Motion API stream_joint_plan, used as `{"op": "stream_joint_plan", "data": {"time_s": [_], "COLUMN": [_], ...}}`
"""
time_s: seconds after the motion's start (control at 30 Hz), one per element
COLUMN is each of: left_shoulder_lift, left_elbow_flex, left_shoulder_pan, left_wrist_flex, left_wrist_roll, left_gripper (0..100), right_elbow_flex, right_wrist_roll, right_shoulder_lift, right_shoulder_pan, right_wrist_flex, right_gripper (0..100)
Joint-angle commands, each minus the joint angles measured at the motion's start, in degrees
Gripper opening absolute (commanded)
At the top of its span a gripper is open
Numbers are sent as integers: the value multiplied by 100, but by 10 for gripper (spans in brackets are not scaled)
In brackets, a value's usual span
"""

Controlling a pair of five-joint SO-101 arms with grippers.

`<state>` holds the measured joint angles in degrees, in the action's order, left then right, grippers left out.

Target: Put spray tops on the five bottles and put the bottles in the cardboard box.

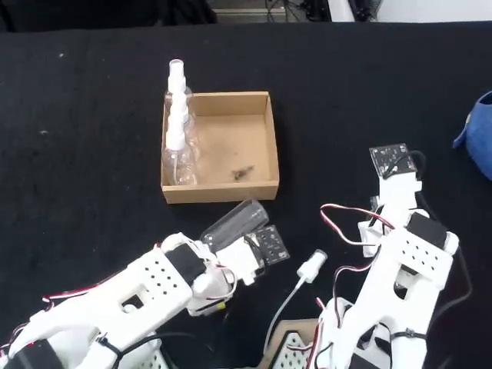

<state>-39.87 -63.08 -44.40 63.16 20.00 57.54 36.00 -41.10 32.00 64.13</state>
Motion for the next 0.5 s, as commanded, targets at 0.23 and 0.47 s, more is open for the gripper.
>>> {"op": "stream_joint_plan", "data": {"time_s": [0.23,0.47], "left_shoulder_lift": [-70,-185], "left_elbow_flex": [1604,2905], "left_shoulder_pan": [1288,2273], "left_wrist_flex": [1767,3103], "left_wrist_roll": [747,923], "left_gripper": [102,80], "right_elbow_flex": [-1516,-2695], "right_wrist_roll": [-35,-185], "right_shoulder_lift": [-40,-40], "right_shoulder_pan": [-264,-1415], "right_wrist_flex": [1398,3007], "right_gripper": [131,130]}}
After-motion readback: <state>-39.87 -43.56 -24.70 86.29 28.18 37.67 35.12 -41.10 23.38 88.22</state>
